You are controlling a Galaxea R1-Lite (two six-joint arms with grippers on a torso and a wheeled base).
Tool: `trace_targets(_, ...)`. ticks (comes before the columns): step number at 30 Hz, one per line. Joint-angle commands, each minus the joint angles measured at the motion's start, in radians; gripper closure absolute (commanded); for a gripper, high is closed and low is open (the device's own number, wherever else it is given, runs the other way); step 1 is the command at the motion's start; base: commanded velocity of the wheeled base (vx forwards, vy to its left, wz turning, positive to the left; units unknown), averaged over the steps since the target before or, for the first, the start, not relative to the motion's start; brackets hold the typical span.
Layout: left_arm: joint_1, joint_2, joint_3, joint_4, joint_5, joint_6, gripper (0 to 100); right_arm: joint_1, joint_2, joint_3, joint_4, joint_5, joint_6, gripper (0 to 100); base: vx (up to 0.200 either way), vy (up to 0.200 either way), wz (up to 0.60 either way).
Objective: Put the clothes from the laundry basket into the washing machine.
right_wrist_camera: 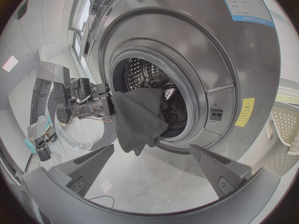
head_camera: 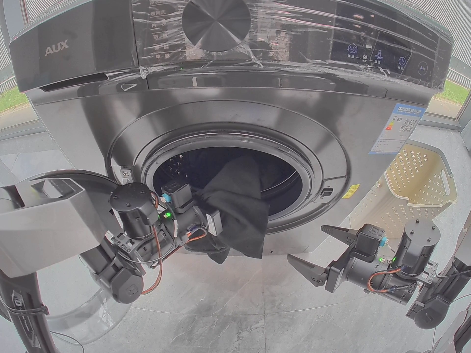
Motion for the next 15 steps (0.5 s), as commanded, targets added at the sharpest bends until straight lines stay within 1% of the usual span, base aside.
trace_targets(1,0.003,0.151,-0.198,0.02,0.022,-0.009,100,0.004,-0.006,0.008,-0.001,0.0,0.0,0,0.0,0.0,0.0)
trace_targets(2,0.005,0.155,-0.205,0.02,0.025,-0.009,100,0.004,-0.006,0.008,-0.001,0.0,0.0,0,0.0,0.0,0.0)
trace_targets(3,0.011,0.208,-0.287,0.025,0.049,-0.019,100,0.003,-0.006,0.014,-0.001,0.0,0.0,0,0.0,0.0,0.0)
trace_targets(4,0.011,0.208,-0.287,0.025,0.049,-0.019,100,0.003,-0.006,0.014,-0.001,0.0,0.0,0,0.0,0.0,0.0)
trace_targets(5,0.014,0.254,-0.357,0.03,0.071,-0.049,100,0.003,-0.006,0.019,-0.002,0.002,0.0,0,0.0,0.0,0.0)
trace_targets(6,0.014,0.266,-0.385,0.036,0.074,-0.064,100,0.003,-0.007,0.019,-0.001,0.002,0.0,0,0.0,0.0,0.0)
trace_targets(8,0.01,0.28,-0.431,0.06,0.074,-0.081,100,0.003,-0.01,0.019,-0.002,0.002,0.0,0,0.0,0.0,0.0)
trace_targets(9,0.008,0.28,-0.434,0.063,0.074,-0.081,100,0.003,-0.01,0.019,-0.001,0.002,0.0,0,0.0,0.0,0.0)
trace_targets(10,0.005,0.288,-0.485,0.108,0.074,-0.088,100,0.003,-0.01,0.019,-0.001,0.002,0.0,0,0.0,0.0,0.0)
trace_targets(15,0.013,0.328,-0.62,0.195,0.081,-0.088,100,0.003,-0.006,0.019,-0.002,0.002,0.0,0,0.0,0.0,0.0)
